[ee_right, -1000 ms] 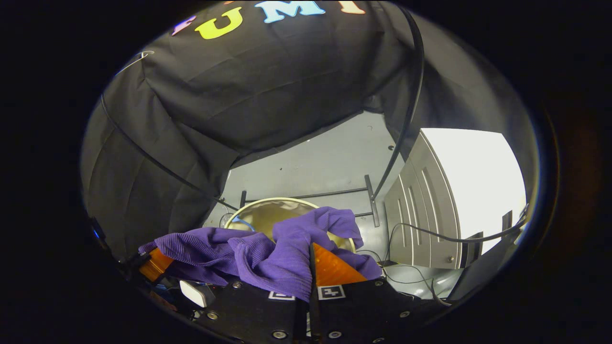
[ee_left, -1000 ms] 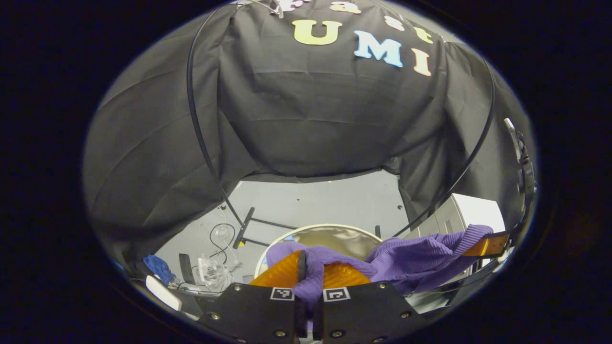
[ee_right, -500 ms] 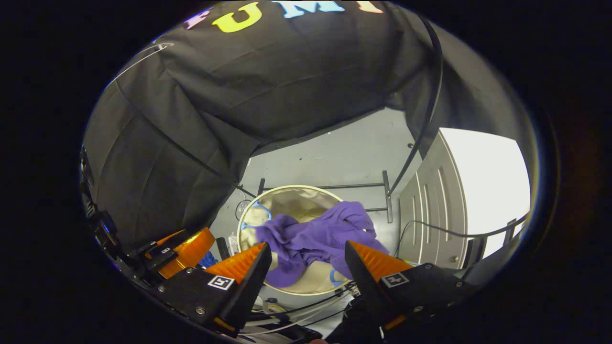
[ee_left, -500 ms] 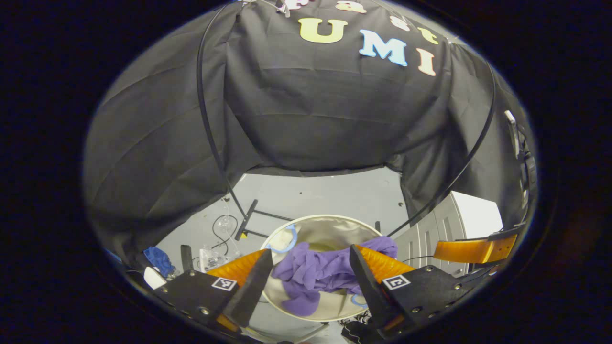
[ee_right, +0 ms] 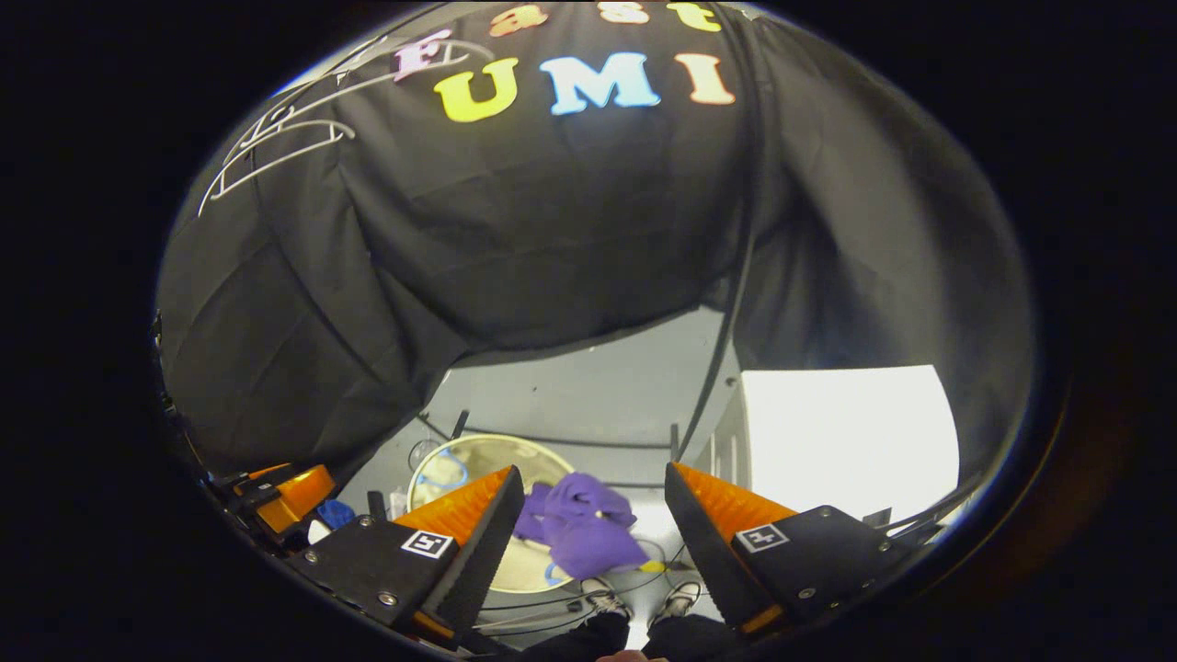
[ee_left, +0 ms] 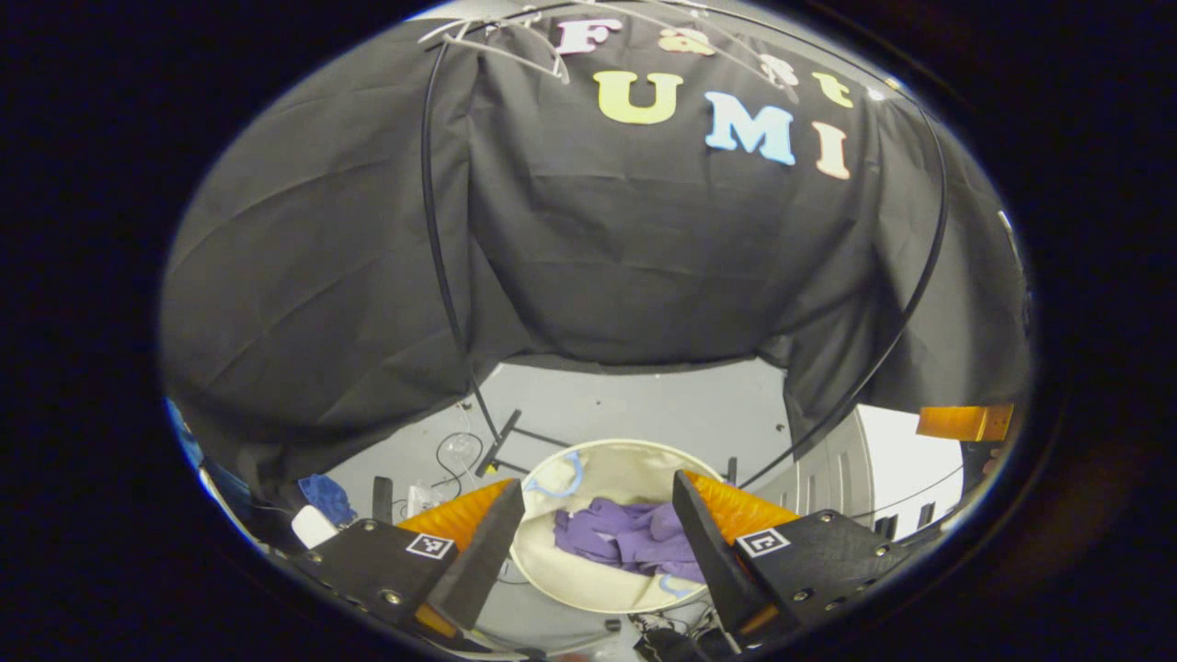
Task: Grasp the clothes on the hanger with both hands and then place them into the laundry hamper below.
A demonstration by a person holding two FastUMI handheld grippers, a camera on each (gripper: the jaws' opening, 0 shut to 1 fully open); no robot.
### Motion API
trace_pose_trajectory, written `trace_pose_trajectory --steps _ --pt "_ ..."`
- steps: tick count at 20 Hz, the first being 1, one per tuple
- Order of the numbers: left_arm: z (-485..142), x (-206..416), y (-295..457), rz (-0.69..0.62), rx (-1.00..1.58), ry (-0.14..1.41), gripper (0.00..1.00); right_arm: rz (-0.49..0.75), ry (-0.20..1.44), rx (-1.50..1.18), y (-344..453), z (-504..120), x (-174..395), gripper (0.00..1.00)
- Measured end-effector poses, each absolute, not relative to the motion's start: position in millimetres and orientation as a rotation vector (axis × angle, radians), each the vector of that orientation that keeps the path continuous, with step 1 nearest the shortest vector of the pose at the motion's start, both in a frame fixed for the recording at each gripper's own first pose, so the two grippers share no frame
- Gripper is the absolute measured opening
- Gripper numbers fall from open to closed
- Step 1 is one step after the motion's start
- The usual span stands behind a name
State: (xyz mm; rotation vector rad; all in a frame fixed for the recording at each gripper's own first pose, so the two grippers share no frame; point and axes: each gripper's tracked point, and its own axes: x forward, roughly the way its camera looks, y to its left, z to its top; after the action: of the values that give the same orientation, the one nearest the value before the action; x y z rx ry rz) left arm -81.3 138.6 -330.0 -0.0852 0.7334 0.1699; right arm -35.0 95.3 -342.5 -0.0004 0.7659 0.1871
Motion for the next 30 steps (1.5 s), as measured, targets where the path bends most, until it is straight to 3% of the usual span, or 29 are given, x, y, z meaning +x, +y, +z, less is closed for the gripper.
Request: trace_pose_trajectory --steps 1,8,9,14,17,18,19,21,22,25,26,27,29,30 --pt "-313 -74 130 0.175 -0.097 0.705 0.95 0.174 0.735 0.006 83 -329 -32 0.96" --pt "-174 -47 50 0.171 -0.063 0.48 0.95 0.124 0.522 0.058 4 -230 -30 0.95" --pt "-153 -43 38 0.167 -0.063 0.452 1.0 0.113 0.485 0.066 -8 -215 -29 0.96" --pt "-56 -41 -13 0.145 -0.033 0.317 1.0 0.065 0.339 0.072 -65 -155 -32 0.95" --pt "3 -38 -32 0.122 -0.021 0.177 1.0 0.036 0.211 0.069 -88 -108 -28 0.95" --pt "29 -43 -37 0.121 -0.022 0.123 1.0 0.027 0.154 0.063 -95 -89 -26 0.91" --pt "50 -41 -40 0.119 -0.024 0.066 1.0 0.024 0.098 0.054 -100 -69 -27 0.95" --pt "86 -48 -46 0.105 -0.03 -0.025 1.0 0.016 -0.002 0.011 -106 -34 -29 0.95" --pt "98 -61 -50 0.083 -0.039 -0.062 1.0 0.007 -0.043 -0.024 -109 -18 -30 1.0" --pt "129 -94 -45 0.034 -0.077 -0.161 1.0 -0.017 -0.146 -0.096 -107 22 -46 0.91" --pt "133 -105 -33 0.035 -0.084 -0.174 0.99 -0.02 -0.158 -0.094 -99 30 -47 0.95" --pt "132 -110 -25 0.039 -0.081 -0.167 0.96 -0.015 -0.153 -0.085 -93 33 -52 0.99" --pt "115 -115 -4 0.063 -0.077 -0.13 0.89 0.002 -0.143 -0.061 -81 27 -60 0.95" --pt "107 -117 7 0.075 -0.081 -0.12 0.99 0.011 -0.134 -0.05 -79 24 -64 0.95"
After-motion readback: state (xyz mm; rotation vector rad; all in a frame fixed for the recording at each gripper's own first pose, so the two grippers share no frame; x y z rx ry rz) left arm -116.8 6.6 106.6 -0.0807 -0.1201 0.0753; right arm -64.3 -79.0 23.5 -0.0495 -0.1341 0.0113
